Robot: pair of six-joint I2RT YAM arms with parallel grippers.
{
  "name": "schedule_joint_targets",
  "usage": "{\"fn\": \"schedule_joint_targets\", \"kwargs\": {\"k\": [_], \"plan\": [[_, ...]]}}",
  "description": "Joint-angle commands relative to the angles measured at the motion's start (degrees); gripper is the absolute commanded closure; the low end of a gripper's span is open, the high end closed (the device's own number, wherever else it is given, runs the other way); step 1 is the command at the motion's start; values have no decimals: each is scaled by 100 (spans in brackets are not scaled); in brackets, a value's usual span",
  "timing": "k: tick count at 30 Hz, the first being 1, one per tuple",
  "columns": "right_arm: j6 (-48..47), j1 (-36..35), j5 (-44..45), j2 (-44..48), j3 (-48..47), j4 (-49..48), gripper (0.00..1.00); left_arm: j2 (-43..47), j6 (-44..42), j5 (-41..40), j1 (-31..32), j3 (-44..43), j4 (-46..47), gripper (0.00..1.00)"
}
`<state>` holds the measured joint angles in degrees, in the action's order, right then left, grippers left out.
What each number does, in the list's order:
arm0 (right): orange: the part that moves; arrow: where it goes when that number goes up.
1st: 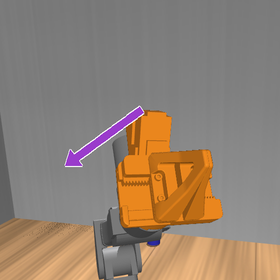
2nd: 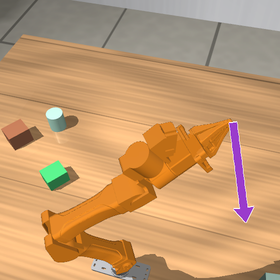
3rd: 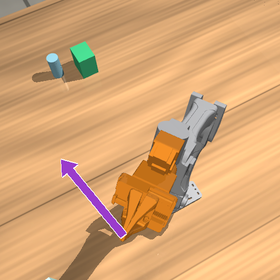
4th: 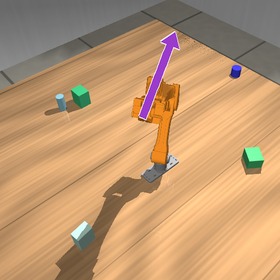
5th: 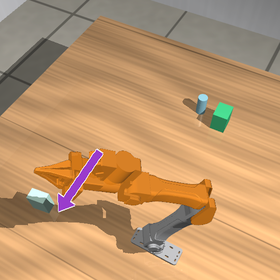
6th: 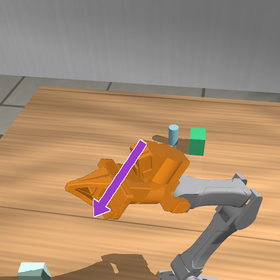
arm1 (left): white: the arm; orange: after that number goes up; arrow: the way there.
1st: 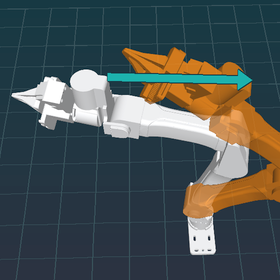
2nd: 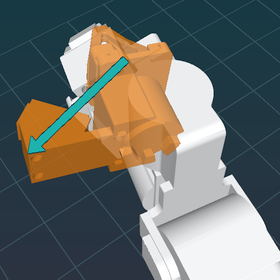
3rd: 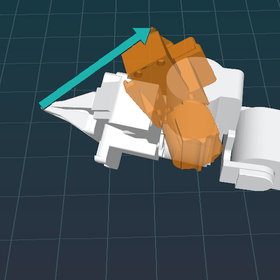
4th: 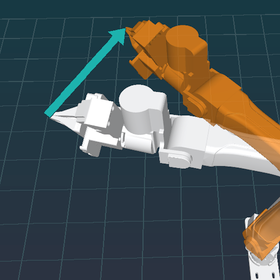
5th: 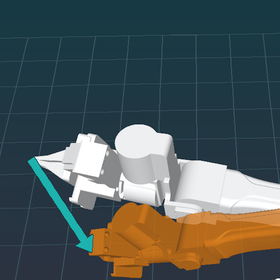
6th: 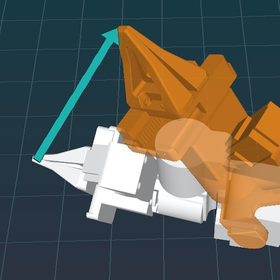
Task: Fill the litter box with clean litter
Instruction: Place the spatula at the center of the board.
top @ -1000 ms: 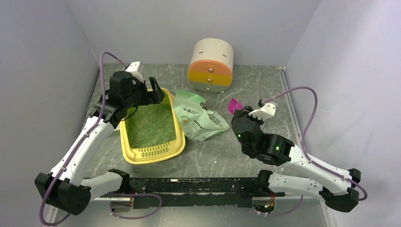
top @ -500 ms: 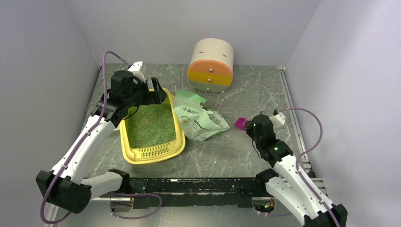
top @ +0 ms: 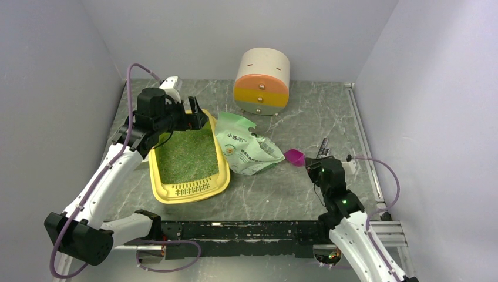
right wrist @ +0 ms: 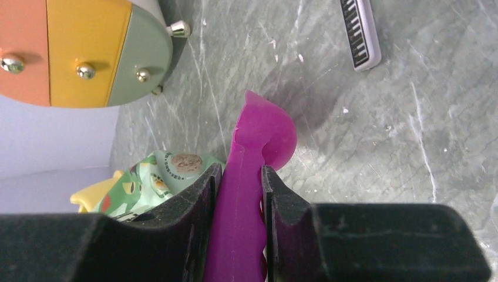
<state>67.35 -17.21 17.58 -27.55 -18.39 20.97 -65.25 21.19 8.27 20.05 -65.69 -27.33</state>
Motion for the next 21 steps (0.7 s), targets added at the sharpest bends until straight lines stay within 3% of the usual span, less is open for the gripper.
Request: {"fn": "schedule_joint_targets", "kwargs": {"k": [1,8,21], "plan": [[685,57,287,458,389,68,100,127,-27,232,34,41,103,1],[1344,60,620,1231,873,295,94,41,-42,368,34,3,137,1],[1351,60,602,1419,874,896,59,27,-40,427,34,85,145,1]]}}
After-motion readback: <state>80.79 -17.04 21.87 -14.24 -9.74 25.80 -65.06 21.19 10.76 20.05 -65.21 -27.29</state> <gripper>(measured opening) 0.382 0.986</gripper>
